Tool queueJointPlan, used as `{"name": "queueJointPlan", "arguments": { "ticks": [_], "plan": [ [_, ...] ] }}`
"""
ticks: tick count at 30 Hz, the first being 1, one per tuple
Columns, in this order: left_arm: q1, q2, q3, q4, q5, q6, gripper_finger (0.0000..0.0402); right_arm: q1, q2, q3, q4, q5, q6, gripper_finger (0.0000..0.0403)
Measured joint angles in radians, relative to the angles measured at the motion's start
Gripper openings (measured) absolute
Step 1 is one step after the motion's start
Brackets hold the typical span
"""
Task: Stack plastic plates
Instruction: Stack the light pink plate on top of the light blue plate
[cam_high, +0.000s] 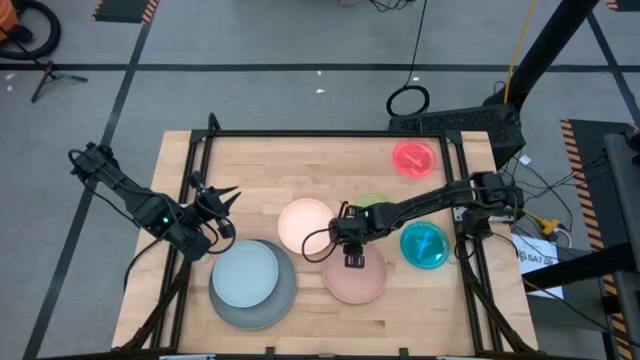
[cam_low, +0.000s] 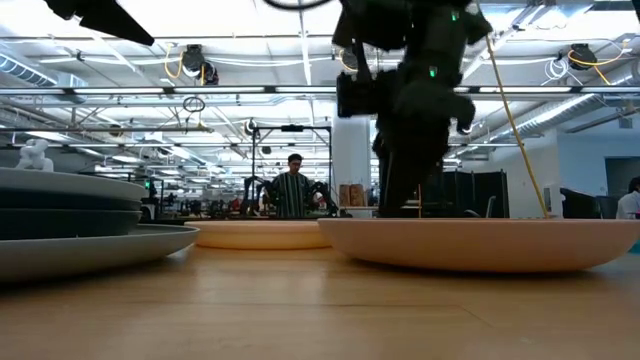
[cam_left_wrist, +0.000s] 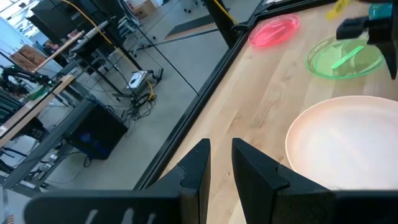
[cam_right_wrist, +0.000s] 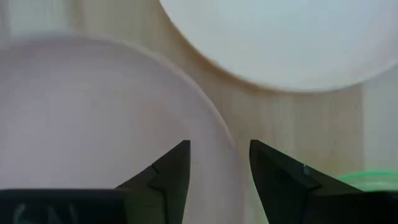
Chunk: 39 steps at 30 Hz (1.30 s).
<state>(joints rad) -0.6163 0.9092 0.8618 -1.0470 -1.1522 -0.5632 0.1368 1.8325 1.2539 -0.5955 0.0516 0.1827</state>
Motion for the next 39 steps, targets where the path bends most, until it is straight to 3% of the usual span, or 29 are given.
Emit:
{"name": "queueJointPlan", "arguments": {
  "ticks": [10, 23, 33, 39],
  "plan": [
    [0.0, 0.0, 0.0, 0.001, 0.0, -0.003, 0.0074, -0.006, 0.006, -0.074, 0.114, 0.0, 0.007, 0.015],
    [0.0, 0.0, 0.0, 0.001, 0.0, 0.0, 0.0074, -0.007, 0.002, -0.079, 0.107, -0.014, -0.017, 0.0011],
    [0.0, 0.0, 0.0, 0.002, 0.0, 0.001, 0.0074, -0.009, -0.072, 0.046, -0.082, -0.048, 0.034, 0.0005],
    [0.0, 0.0, 0.0, 0.002, 0.0, 0.0, 0.0074, -0.007, -0.132, 0.094, 0.004, -0.048, 0.152, 0.0004]
  ]
}}
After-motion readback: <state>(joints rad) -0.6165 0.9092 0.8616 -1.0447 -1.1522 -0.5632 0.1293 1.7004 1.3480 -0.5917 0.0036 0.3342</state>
